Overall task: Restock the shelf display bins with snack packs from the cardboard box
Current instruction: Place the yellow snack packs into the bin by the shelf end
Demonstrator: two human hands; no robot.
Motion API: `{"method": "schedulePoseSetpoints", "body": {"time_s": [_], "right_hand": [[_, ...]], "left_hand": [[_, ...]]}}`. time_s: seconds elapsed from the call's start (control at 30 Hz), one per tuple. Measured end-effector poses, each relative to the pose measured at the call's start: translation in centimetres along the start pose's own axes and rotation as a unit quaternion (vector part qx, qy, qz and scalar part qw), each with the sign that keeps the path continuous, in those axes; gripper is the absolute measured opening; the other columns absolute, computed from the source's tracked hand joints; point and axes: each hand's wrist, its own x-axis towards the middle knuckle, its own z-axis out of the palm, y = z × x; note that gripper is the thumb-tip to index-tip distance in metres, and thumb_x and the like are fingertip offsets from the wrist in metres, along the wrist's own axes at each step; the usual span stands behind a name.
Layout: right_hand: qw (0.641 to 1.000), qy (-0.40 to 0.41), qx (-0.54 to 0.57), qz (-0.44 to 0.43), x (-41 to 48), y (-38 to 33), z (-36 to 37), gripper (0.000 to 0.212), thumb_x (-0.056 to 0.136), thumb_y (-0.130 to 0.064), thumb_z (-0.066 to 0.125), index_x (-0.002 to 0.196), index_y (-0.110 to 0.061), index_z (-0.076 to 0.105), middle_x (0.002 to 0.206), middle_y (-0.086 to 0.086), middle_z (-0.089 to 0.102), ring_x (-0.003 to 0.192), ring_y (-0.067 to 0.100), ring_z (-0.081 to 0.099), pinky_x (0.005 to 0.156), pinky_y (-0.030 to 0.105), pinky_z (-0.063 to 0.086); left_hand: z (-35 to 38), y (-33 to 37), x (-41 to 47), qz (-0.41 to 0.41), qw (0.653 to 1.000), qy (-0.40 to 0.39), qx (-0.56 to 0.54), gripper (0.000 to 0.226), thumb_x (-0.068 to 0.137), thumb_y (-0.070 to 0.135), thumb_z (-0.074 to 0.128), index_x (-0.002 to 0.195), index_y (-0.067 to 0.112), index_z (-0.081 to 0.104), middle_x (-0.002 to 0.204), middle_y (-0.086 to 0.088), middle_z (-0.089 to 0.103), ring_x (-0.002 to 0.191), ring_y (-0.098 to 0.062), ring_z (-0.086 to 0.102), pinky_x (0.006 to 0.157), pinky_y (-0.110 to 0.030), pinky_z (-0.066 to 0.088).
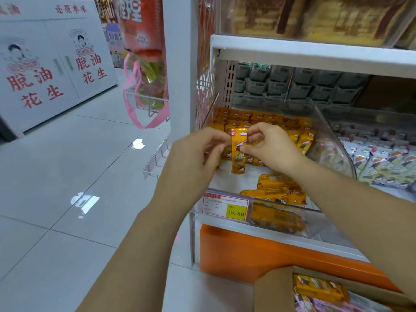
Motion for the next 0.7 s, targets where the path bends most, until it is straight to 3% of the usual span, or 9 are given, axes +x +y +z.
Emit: {"method": "schedulePoseSetpoints", "body": {"time_s": [0.1, 0.2, 0.3, 0.4, 0.5, 0.57, 0.63, 0.7], "right_hand": [[0.999, 0.015, 0.007, 0.029, 1.7, 0.7, 1.9, 0.043, 0.079, -0.019, 0.077, 0.116, -0.007, 0.059, 0.095, 0.003, 0.063, 0.083, 0.017, 0.059, 0.07, 0.026, 0.045], [0.997, 0.023, 0.044, 0.054, 2.7, 1.0, 3.2, 0.039, 0.079, -0.016, 0.077, 0.111, -0.001, 0.06, 0.082, 0.008, 0.068, 0.068, 0.017, 0.062, 0.064, 0.027, 0.05], [0.997, 0.025, 0.051, 0.055, 3.2, 1.3, 3.7, 0.036, 0.08, -0.015, 0.075, 0.11, 0.0, 0.061, 0.062, 0.001, 0.064, 0.049, 0.003, 0.059, 0.05, 0.016, 0.045], [0.995, 0.024, 0.068, 0.062, 3.3, 1.4, 3.9, 0.031, 0.08, -0.014, 0.076, 0.106, -0.004, 0.06, 0.06, 0.001, 0.062, 0.036, -0.004, 0.052, 0.038, 0.009, 0.036], [0.989, 0.032, 0.108, 0.099, 3.2, 1.4, 3.8, 0.026, 0.08, -0.009, 0.075, 0.095, -0.008, 0.053, 0.072, 0.011, 0.065, 0.034, -0.003, 0.051, 0.034, 0.011, 0.036], [0.987, 0.019, 0.115, 0.106, 3.0, 1.3, 3.7, 0.015, 0.082, -0.008, 0.072, 0.088, -0.005, 0.058, 0.074, 0.014, 0.065, 0.037, 0.0, 0.054, 0.037, 0.012, 0.039], [0.988, -0.002, 0.11, 0.107, 2.7, 1.0, 3.1, 0.013, 0.085, -0.008, 0.069, 0.095, 0.0, 0.065, 0.075, 0.012, 0.065, 0.046, 0.006, 0.058, 0.041, 0.013, 0.043], [0.988, -0.026, 0.109, 0.104, 2.0, 0.5, 1.9, 0.017, 0.087, -0.006, 0.067, 0.103, -0.002, 0.067, 0.078, 0.009, 0.065, 0.055, 0.011, 0.06, 0.045, 0.014, 0.048]], "left_hand": [[0.1, -0.5, 0.0, 0.021, 0.999, 0.003, 0.031, 0.018, 0.09, 0.004, 0.06, 0.099, 0.015, 0.07, 0.092, 0.008, 0.068, 0.087, 0.0, 0.061, 0.076, -0.008, 0.047], [0.1, -0.7, 0.0, 0.033, 0.998, 0.008, 0.048, 0.018, 0.091, 0.006, 0.059, 0.101, 0.017, 0.07, 0.092, 0.009, 0.067, 0.088, 0.0, 0.06, 0.075, -0.006, 0.045], [0.3, -0.9, 0.0, 0.03, 0.998, 0.002, 0.057, 0.019, 0.091, 0.009, 0.059, 0.102, 0.019, 0.071, 0.09, 0.016, 0.064, 0.087, 0.008, 0.058, 0.074, -0.003, 0.042], [0.5, -0.9, 0.2, 0.039, 0.997, -0.002, 0.06, 0.02, 0.09, 0.007, 0.058, 0.102, 0.016, 0.071, 0.09, 0.015, 0.063, 0.087, 0.007, 0.057, 0.075, -0.002, 0.042], [0.6, -0.7, 0.3, 0.042, 0.997, 0.004, 0.057, 0.019, 0.089, 0.005, 0.059, 0.101, 0.014, 0.071, 0.092, 0.008, 0.067, 0.09, -0.001, 0.057, 0.077, -0.009, 0.044], [0.7, -0.6, 0.3, 0.043, 0.997, 0.005, 0.059, 0.019, 0.089, 0.005, 0.06, 0.102, 0.014, 0.071, 0.09, 0.011, 0.064, 0.088, 0.003, 0.056, 0.076, -0.004, 0.042], [0.9, -0.7, 0.3, 0.038, 0.997, -0.003, 0.061, 0.018, 0.09, 0.006, 0.061, 0.102, 0.015, 0.071, 0.09, 0.013, 0.062, 0.083, 0.011, 0.055, 0.075, 0.0, 0.04], [1.1, -0.8, 0.5, 0.031, 0.998, -0.01, 0.062, 0.018, 0.09, 0.008, 0.061, 0.103, 0.015, 0.071, 0.091, 0.013, 0.062, 0.082, 0.009, 0.056, 0.076, -0.001, 0.041]]}}
